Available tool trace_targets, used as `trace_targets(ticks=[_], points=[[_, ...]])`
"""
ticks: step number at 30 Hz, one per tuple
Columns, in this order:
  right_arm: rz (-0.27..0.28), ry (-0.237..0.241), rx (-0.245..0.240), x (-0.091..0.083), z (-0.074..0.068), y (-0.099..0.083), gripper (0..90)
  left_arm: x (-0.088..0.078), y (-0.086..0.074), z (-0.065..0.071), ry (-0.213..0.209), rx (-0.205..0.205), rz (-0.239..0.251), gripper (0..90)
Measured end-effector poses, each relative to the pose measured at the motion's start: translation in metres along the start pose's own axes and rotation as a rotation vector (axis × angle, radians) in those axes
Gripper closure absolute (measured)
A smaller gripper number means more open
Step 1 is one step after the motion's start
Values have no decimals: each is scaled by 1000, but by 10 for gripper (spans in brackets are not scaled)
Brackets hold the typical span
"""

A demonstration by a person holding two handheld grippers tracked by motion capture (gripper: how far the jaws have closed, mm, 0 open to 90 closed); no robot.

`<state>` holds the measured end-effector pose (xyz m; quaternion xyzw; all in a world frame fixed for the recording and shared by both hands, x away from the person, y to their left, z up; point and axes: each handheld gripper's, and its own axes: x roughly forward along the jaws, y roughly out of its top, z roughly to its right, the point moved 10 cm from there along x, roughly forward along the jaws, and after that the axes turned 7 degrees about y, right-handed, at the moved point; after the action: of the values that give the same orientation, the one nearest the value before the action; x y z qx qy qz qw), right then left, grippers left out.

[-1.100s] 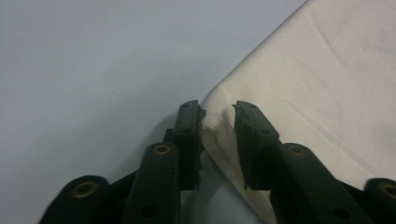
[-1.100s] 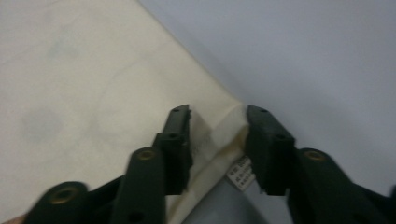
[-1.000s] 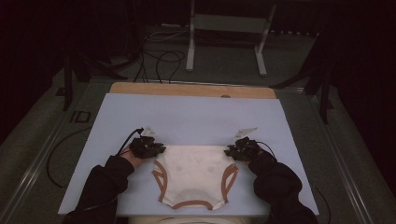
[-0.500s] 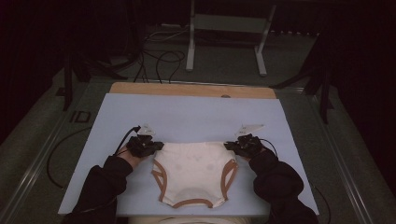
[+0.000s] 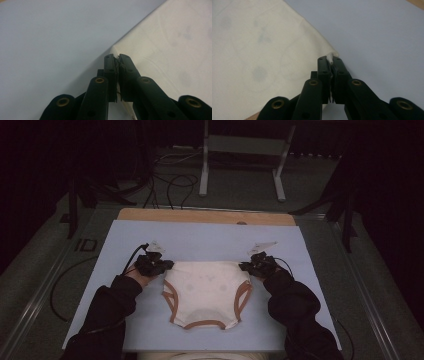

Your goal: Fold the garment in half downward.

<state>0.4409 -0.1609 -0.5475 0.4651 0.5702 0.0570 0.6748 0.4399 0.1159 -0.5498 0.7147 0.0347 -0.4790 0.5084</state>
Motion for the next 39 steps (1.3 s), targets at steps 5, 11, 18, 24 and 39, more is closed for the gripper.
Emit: trace_targets(ticks=[5, 11, 18, 24, 39], points=[[-12, -25, 10, 5, 15, 7, 869, 5, 13, -8, 11, -3, 24, 856], [-18, -39, 27, 11, 29, 14, 869, 16, 22, -18, 32, -12, 24, 855], [-24, -49, 49, 16, 43, 19, 869, 27, 30, -26, 47, -13, 31, 856], [-28, -56, 69, 21, 53, 22, 869, 34, 34, -33, 54, -40, 33, 856], [-26, -67, 112, 29, 72, 27, 863, 43, 47, -39, 56, -79, 53, 852]])
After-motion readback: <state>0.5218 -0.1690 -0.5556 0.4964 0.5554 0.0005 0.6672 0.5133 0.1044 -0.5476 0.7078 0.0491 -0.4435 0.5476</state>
